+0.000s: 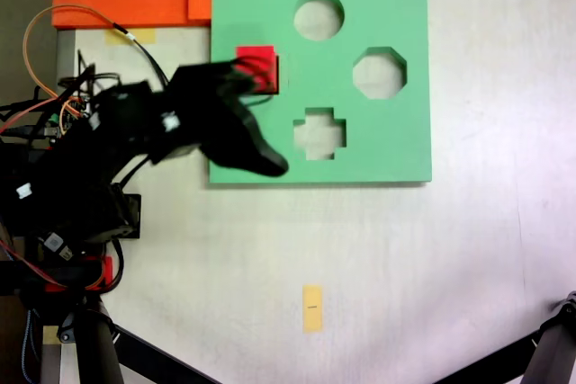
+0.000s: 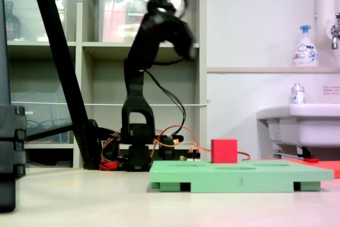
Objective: Put the square block into the corresponding hole
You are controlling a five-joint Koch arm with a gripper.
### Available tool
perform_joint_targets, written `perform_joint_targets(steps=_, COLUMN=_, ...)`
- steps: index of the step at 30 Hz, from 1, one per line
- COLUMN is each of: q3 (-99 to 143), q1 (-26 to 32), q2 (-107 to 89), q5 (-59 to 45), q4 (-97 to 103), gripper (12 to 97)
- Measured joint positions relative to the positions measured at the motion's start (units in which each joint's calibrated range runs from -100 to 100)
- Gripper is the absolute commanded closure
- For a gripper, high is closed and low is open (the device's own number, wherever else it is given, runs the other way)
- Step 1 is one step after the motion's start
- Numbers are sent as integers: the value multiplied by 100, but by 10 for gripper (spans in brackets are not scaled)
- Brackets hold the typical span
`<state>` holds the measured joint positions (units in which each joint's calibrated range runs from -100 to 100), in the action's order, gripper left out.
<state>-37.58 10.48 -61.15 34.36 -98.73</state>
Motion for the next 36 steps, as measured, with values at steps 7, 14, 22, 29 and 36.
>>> perform_joint_targets(steps=7, q3=78, q1=-879, q2=-834, q5=-1543, q4=470, gripper=438)
perform_joint_targets(steps=14, q3=2352, q1=-796, q2=-1081, q5=-1875, q4=538, gripper=437)
perform_joint_targets(steps=22, q3=7447, q1=-762, q2=-3461, q5=-2159, q4=3211, gripper=437)
perform_joint_targets(steps=29, q3=11690, q1=-757, q2=-3844, q5=-2462, q4=6314, gripper=438)
perform_joint_targets(steps=36, q3=13258, q1=-777, q2=-3858, q5=-2750, q4=9515, gripper=449)
